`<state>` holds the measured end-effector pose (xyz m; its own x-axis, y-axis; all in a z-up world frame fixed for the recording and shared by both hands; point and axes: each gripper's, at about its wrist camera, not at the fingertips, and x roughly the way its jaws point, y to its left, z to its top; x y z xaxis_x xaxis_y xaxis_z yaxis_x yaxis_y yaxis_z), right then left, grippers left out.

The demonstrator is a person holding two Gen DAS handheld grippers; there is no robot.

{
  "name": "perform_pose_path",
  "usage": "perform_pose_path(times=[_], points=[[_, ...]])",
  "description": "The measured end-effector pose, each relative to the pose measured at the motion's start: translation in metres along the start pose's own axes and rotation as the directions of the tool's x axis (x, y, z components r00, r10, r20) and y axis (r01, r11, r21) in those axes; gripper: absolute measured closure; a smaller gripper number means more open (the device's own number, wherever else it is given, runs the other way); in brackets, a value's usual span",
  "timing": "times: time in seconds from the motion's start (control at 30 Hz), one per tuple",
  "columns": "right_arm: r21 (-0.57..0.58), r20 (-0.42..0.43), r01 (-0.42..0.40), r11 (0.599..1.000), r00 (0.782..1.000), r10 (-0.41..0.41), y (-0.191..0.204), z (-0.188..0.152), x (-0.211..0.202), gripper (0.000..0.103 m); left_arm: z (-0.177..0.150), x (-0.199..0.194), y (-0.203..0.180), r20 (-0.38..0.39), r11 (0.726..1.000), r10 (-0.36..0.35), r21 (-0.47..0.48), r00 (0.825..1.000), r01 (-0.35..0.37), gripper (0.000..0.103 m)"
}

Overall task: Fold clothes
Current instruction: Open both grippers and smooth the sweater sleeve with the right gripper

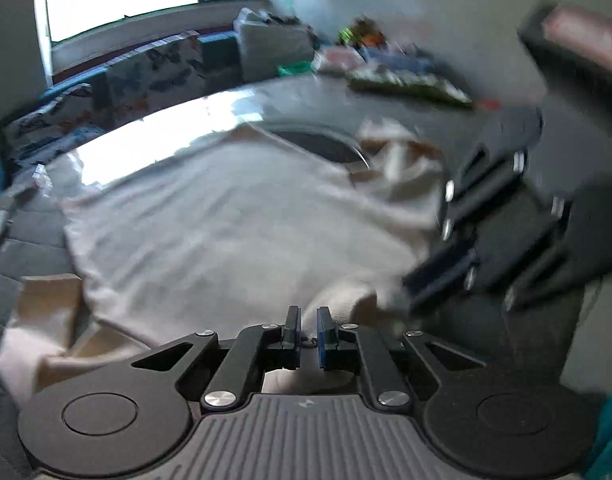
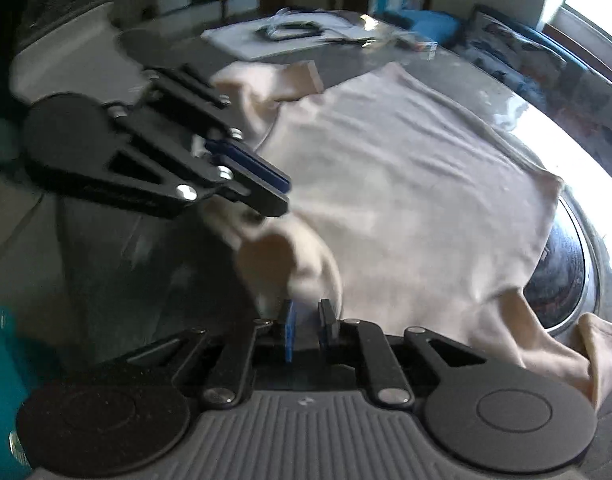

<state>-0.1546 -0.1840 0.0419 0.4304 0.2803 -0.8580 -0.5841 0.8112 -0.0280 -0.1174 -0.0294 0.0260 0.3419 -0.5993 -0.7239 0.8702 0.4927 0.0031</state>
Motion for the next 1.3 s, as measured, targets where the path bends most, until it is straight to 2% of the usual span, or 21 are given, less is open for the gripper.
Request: perform_pose_path(times=[0.1, 0.13, 0.27, 0.37, 0.53, 0.67, 0.83, 0.93, 1.0, 1.23, 1.3], points=[[-0.003, -0.01, -0.014, 1.0, 1.0, 0.014, 0.002, -0.006, -0.01, 0.093, -0.007, -0.006, -0.006, 0.012, 0.998, -0.005, 0.063, 1.0, 0.004, 0.092], [-0.003, -0.003, -0.017, 1.0, 1.0, 0.017, 0.002, -0.007, -0.014, 0.093, -0.007, -0.009, -0.005, 0.013, 0.998, -0.016, 0.059, 1.0, 0.015, 0.091], [0.037, 0.07, 0.002, 0.999, 0.998, -0.004, -0.003, 0.0, -0.023, 0.093, 0.003, -0.018, 0.0, 0.046, 0.999, 0.016, 0.047, 0.999, -0.018, 0.091], [0.094, 0.107, 0.014, 0.996, 0.994, -0.024, -0.01, 0.008, -0.014, 0.088, 0.017, -0.017, 0.006, 0.076, 0.999, 0.035, -0.003, 0.996, -0.035, 0.091], [0.089, 0.074, 0.005, 0.996, 0.997, -0.012, -0.002, 0.005, 0.008, 0.085, 0.027, 0.001, 0.003, 0.068, 1.0, 0.021, -0.023, 0.997, -0.02, 0.091], [0.127, 0.085, 0.089, 0.988, 0.991, -0.1, -0.022, -0.001, -0.012, 0.084, 0.022, 0.014, -0.001, 0.042, 0.999, -0.001, -0.035, 0.999, 0.002, 0.091], [0.195, 0.089, 0.211, 0.958, 0.969, -0.231, -0.055, -0.007, -0.039, 0.08, 0.024, 0.015, -0.01, 0.058, 0.999, -0.03, -0.042, 0.998, 0.032, 0.091], [0.266, 0.045, 0.345, 0.9, 0.928, -0.369, -0.095, -0.01, -0.039, 0.078, 0.024, 0.016, -0.02, 0.06, 0.998, -0.061, -0.031, 0.996, 0.063, 0.091], [0.317, 0.006, 0.398, 0.861, 0.907, -0.421, -0.122, -0.014, -0.034, 0.07, 0.022, 0.017, -0.028, 0.054, 0.997, -0.072, -0.013, 0.996, 0.072, 0.091], [0.359, -0.083, 0.461, 0.812, 0.882, -0.464, -0.162, -0.031, -0.009, 0.069, 0.022, 0.02, -0.043, 0.041, 0.995, -0.093, 0.027, 0.995, 0.092, 0.091], [0.375, -0.094, 0.454, 0.808, 0.886, -0.454, -0.168, -0.036, -0.006, 0.071, 0.029, 0.021, -0.044, 0.052, 0.995, -0.099, 0.027, 0.994, 0.097, 0.089]])
